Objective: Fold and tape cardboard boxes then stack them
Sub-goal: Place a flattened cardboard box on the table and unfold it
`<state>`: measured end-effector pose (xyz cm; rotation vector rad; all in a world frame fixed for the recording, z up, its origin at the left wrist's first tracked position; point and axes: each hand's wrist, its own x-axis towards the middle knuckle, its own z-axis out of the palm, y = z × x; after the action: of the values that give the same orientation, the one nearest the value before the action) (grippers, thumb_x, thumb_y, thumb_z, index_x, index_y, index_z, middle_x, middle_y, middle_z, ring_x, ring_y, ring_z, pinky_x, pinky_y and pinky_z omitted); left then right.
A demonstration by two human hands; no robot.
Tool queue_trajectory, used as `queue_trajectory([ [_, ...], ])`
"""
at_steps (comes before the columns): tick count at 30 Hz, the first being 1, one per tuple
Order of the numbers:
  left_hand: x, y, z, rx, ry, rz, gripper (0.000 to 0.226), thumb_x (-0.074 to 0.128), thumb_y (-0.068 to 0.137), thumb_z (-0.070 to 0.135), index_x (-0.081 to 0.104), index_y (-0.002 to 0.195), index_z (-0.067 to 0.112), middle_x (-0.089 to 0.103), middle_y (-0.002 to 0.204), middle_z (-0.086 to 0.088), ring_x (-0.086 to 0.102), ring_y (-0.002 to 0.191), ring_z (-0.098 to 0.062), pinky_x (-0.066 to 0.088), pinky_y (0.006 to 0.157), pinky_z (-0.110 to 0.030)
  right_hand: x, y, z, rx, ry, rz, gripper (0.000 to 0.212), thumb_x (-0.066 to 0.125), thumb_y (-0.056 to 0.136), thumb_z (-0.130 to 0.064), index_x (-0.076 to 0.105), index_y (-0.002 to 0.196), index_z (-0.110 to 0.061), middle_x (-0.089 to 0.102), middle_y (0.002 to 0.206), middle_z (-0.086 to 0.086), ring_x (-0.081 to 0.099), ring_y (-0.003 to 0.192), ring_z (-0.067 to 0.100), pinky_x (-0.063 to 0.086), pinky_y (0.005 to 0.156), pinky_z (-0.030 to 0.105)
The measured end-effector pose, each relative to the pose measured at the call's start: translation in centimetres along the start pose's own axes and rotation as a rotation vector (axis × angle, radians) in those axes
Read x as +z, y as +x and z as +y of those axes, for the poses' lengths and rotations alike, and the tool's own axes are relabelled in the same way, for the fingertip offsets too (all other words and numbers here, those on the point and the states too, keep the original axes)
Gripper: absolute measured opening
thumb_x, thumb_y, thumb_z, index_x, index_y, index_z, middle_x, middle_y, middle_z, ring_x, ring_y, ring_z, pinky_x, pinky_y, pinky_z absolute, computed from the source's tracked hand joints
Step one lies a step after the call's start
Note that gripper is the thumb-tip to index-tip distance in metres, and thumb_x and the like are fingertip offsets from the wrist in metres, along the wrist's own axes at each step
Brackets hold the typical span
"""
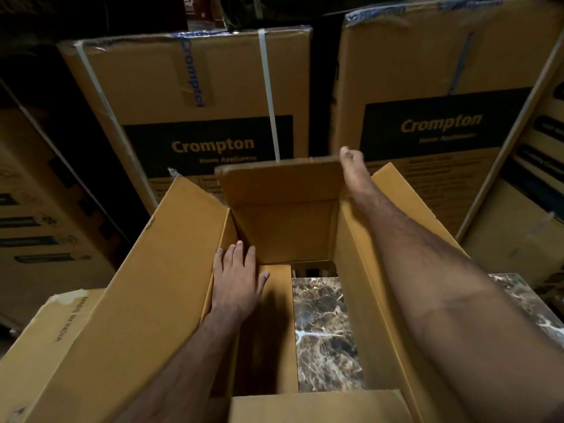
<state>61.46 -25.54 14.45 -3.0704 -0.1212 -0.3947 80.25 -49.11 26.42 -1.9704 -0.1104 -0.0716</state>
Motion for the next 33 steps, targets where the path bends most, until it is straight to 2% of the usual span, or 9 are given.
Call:
queue_trajectory([
  [2, 0.0, 0.3, -0.1, -0.026, -0.102, 0.071, 0.069, 0.027, 0.100, 0.053, 0.049, 0.143, 0.005, 0.052, 0.143, -0.020, 0.049, 0.133, -0.036, 0.033, 0.114, -0.056, -0.2, -0.1, 0.7, 0.029, 0.028, -0.047, 0.071, 0.023, 0.100, -0.069, 0.068, 0.109, -0.016, 0.069, 0.100, 0.008, 0.064, 0.097, 0.022, 0.047, 0.103, 0.050],
  [4, -0.4, 0.5, -0.2, -0.048, -0.223, 0.112, 0.073, 0.018, 0.102, 0.054, 0.044, 0.146, 0.001, 0.051, 0.143, -0.020, 0.047, 0.133, -0.036, 0.034, 0.113, -0.052, -0.6, -1.2, 1.0, 0.127, -0.084, -0.281, 0.067, 0.033, 0.098, -0.070, 0.074, 0.097, -0.016, 0.070, 0.099, 0.004, 0.064, 0.099, 0.024, 0.047, 0.097, 0.049],
  [7, -1.5, 0.5, -0.6, -0.077, -0.392, 0.136, 0.080, 0.010, 0.101, 0.057, 0.044, 0.144, -0.001, 0.050, 0.142, -0.020, 0.042, 0.134, -0.035, 0.032, 0.115, -0.047, -0.9, -1.9, 1.5, 0.040, -0.581, -0.495, 0.031, 0.060, 0.097, -0.047, 0.070, 0.117, -0.026, 0.063, 0.126, 0.001, 0.058, 0.115, 0.021, 0.046, 0.090, 0.039],
  [11, -2.7, -0.5, -0.6, -0.112, -0.501, 0.206, 0.064, 0.025, 0.104, 0.045, 0.039, 0.147, 0.000, 0.047, 0.144, -0.020, 0.039, 0.134, -0.034, 0.030, 0.114, -0.045, 0.1, -3.5, 2.1, -0.143, -0.830, -0.408, 0.053, 0.058, 0.099, -0.039, 0.043, 0.149, -0.032, 0.043, 0.151, 0.007, 0.043, 0.137, 0.027, 0.036, 0.114, 0.046],
  [15, -3.6, -1.2, -0.8, -0.082, -0.266, 0.081, 0.048, 0.035, 0.106, 0.041, 0.049, 0.146, 0.018, 0.033, 0.158, -0.017, 0.026, 0.144, -0.034, 0.022, 0.120, -0.045, 2.2, -6.4, 4.0, -0.133, -1.385, -0.544, 0.065, 0.046, 0.102, -0.034, 0.014, 0.159, -0.039, 0.016, 0.167, 0.008, 0.022, 0.151, 0.030, 0.001, 0.121, 0.059],
  [18, -4.1, -1.8, -0.8, -0.014, -0.071, -0.059, 0.045, 0.036, 0.104, 0.045, 0.055, 0.140, 0.026, 0.026, 0.162, -0.013, 0.017, 0.149, -0.034, 0.014, 0.123, -0.043, 2.7, -8.1, 4.4, -0.080, -1.385, -0.484, 0.069, 0.045, 0.101, -0.024, 0.012, 0.160, -0.034, 0.010, 0.168, 0.010, 0.015, 0.153, 0.030, -0.002, 0.122, 0.058],
  [23, -6.4, -3.4, -2.3, -0.059, -0.025, -0.116, 0.039, 0.041, 0.102, 0.043, 0.061, 0.131, 0.025, 0.033, 0.159, -0.012, 0.012, 0.151, -0.034, 0.008, 0.123, -0.049, 0.9, -10.5, 2.7, -0.009, -1.420, -0.289, 0.048, 0.048, 0.100, -0.038, 0.045, 0.146, -0.025, 0.030, 0.157, 0.018, 0.026, 0.144, 0.037, 0.017, 0.120, 0.050],
  [30, -9.1, -8.1, -7.5, -0.202, 0.124, -0.152, 0.042, 0.044, 0.101, 0.044, 0.057, 0.137, 0.027, 0.031, 0.158, -0.015, 0.016, 0.149, -0.036, 0.010, 0.123, -0.052, -1.8, -17.3, 1.7, 0.102, -1.419, -0.236, 0.044, 0.046, 0.098, -0.044, 0.054, 0.138, -0.027, 0.039, 0.148, 0.015, 0.030, 0.143, 0.033, 0.008, 0.122, 0.057],
  [33, -10.5, -10.5, -8.1, -0.290, 0.154, -0.181, 0.044, 0.051, 0.097, 0.046, 0.052, 0.138, 0.029, 0.024, 0.158, -0.019, 0.008, 0.150, -0.041, 0.001, 0.122, -0.059, -3.5, -20.9, -0.5, 0.168, -1.455, -0.149, 0.040, 0.054, 0.096, -0.041, 0.056, 0.134, -0.030, 0.040, 0.149, 0.012, 0.028, 0.145, 0.032, 0.001, 0.120, 0.064],
])
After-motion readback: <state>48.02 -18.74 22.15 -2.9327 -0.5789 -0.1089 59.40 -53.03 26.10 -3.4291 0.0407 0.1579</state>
